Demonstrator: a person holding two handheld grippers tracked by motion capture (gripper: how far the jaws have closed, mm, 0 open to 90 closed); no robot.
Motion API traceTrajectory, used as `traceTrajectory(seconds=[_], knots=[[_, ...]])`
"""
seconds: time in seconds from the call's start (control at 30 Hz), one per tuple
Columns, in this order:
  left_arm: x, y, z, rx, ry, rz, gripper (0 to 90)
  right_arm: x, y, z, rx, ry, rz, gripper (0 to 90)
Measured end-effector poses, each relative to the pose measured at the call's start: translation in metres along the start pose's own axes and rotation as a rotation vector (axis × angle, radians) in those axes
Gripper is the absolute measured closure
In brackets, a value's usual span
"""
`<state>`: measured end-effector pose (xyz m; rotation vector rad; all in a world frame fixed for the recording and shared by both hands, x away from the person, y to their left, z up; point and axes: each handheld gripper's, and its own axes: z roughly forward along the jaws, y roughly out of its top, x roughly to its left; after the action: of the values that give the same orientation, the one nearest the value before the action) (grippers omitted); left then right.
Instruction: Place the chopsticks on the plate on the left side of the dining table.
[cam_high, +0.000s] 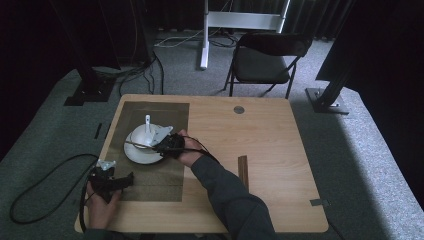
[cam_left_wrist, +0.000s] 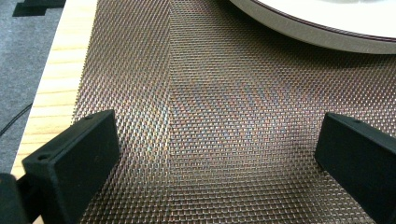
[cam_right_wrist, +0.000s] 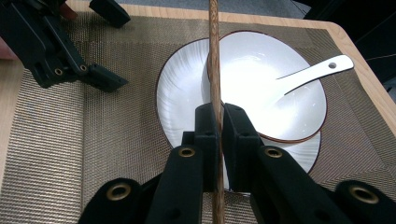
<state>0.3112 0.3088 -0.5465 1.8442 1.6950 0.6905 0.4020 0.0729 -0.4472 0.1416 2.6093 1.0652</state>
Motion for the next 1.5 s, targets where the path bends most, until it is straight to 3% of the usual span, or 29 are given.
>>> traceTrajectory(seconds=[0.7, 1.5], knots=[[0.0, 0.0, 0.0, 0.0, 0.0, -0.001, 0.2, 0.0, 0.006, 0.014, 0.027, 0.015, -0.051, 85.1], [0.0, 0.0, 0.0, 0.003, 0.0, 0.0, 0.2, 0.007, 0.024, 0.026, 0.021, 0.035, -0.096, 85.0]])
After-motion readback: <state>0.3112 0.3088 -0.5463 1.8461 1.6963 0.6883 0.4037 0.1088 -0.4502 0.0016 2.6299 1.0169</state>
